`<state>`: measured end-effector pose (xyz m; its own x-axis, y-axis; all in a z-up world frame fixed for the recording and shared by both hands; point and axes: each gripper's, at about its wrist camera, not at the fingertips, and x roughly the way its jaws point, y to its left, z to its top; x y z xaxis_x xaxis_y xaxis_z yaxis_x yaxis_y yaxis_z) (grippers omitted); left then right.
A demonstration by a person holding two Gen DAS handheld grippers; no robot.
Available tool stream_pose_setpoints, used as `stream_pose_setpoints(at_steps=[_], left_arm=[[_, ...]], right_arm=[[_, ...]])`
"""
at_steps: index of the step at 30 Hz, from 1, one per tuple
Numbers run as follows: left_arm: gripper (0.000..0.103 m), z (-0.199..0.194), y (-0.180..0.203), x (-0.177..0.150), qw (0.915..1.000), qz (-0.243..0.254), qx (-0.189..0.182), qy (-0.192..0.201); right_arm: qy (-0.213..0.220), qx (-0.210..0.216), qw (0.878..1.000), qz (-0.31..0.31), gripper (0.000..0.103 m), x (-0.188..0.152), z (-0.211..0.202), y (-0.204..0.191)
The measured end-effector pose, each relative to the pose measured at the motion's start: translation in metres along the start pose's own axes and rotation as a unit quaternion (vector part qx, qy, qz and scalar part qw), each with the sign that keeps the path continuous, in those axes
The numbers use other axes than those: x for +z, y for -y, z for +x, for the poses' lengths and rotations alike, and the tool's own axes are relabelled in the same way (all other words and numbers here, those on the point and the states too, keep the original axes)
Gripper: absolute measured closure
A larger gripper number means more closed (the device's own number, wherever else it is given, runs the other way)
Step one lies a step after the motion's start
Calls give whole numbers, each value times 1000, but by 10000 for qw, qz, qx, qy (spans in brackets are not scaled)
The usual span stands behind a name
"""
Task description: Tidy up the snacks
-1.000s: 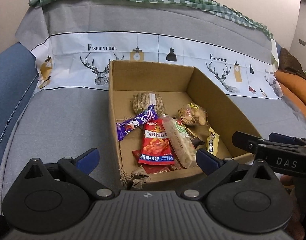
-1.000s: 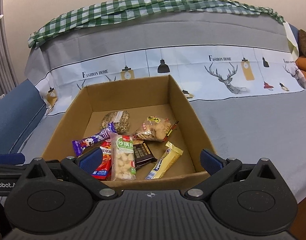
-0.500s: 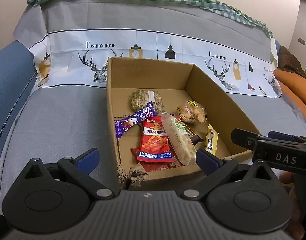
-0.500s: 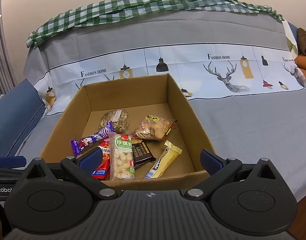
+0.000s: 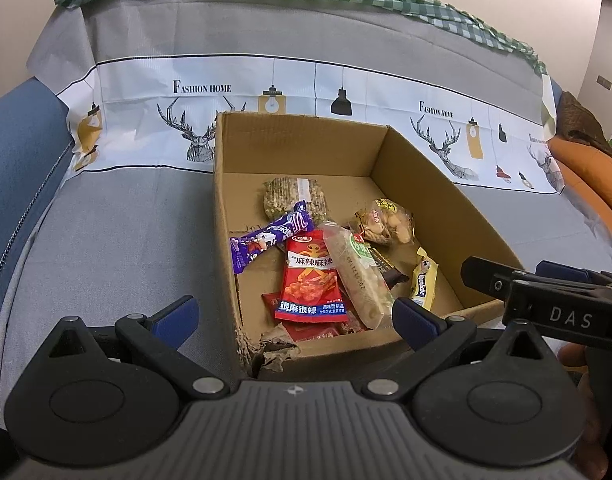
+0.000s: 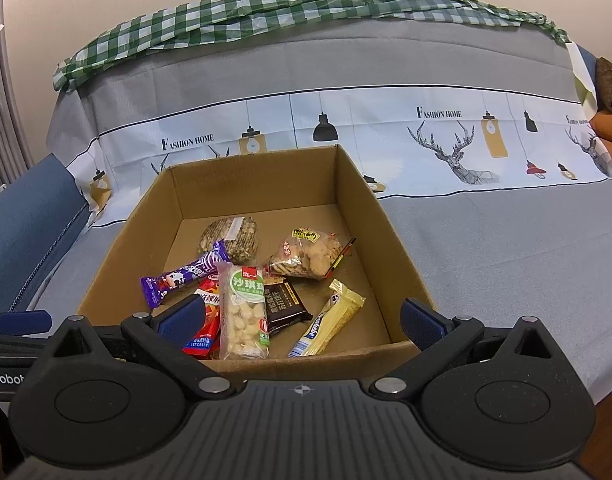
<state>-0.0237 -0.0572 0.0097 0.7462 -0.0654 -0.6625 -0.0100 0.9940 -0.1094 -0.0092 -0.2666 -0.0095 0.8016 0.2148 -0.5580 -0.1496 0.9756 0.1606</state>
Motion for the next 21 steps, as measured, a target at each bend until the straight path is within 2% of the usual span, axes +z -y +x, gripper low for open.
stream_pose_setpoints(at_steps=[21], left_arm=[[0,0,0,-2,10000,22,3,25]], right_arm=[[-2,-2,10000,-6,1,0,0,-1]])
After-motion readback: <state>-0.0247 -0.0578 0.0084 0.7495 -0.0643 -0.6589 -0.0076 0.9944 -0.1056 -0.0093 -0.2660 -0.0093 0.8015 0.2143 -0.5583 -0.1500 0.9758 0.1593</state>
